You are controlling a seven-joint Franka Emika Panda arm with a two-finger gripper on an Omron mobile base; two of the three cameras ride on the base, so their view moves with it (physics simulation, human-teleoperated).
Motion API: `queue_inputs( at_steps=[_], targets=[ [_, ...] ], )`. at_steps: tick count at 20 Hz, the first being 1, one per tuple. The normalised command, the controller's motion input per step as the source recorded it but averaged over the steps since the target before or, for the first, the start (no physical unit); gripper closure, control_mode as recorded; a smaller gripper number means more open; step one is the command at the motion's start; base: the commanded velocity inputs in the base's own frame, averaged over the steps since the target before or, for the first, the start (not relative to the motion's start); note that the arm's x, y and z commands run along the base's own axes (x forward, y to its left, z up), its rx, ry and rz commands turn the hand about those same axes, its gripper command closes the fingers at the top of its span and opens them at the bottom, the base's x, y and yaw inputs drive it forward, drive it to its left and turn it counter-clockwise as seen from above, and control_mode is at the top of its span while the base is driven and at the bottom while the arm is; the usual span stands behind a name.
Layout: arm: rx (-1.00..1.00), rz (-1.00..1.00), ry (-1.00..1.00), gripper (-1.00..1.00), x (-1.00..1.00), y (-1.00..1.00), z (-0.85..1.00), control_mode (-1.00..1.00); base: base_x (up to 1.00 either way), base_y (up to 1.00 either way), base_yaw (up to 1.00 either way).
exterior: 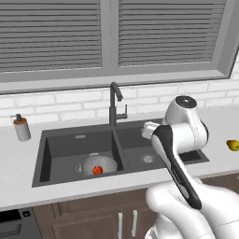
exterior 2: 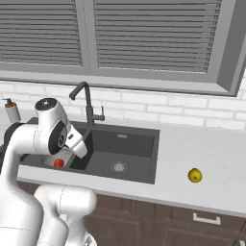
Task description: Put the colander in the sink, put the pear, apple in the colander, and turn on the sink faucet and pour water over the colander.
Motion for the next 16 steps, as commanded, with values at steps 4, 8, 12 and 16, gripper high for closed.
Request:
queue_inputs(
  at_steps=[4, 8, 12, 16],
  targets=[
    [0.0, 0.0, 0.04, -1.0, 0.0, -1.0, 0.0, -1.0, 0.0, 0.0, 0.0],
    [0.0, 0.03, 0.07, -1.0, 0.07, -1.0, 0.0, -1.0, 0.0, 0.0, 0.0],
    [-0.01, 0.05, 0.08, -1.0, 0.17, -1.0, 0.0, -1.0, 0.0, 0.0, 0.0],
    [-0.04, 0.07, 0.09, -1.0, 0.2, -1.0, 0.05, -1.0, 0.0, 0.0, 0.0]
  ],
)
